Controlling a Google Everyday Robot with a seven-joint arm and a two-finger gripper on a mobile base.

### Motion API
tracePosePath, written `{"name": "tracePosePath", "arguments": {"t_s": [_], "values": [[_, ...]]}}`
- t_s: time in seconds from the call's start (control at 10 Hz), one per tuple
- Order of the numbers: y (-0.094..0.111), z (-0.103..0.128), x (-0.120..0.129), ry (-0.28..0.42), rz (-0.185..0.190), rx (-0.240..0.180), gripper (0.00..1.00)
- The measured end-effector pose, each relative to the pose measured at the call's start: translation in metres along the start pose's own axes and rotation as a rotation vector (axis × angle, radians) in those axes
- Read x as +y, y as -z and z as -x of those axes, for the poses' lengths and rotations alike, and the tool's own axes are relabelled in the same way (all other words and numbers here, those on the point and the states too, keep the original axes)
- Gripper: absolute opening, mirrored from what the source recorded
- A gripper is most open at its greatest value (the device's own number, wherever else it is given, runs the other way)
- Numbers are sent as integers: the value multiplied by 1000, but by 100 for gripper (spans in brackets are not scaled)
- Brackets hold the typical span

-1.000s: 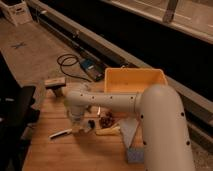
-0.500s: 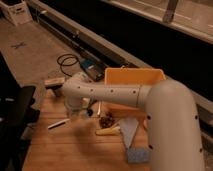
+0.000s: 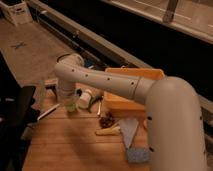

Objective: Place brush in plastic cup

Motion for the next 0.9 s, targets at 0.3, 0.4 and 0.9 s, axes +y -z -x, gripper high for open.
{"name": "tracePosePath", "arguments": {"t_s": [0.3,0.4,0.9], "values": [[6,16,-22,236,-53,-76,0],[7,19,-26,282,-66,-89,0],[-12,15,-28,273,-40,30,0]]}}
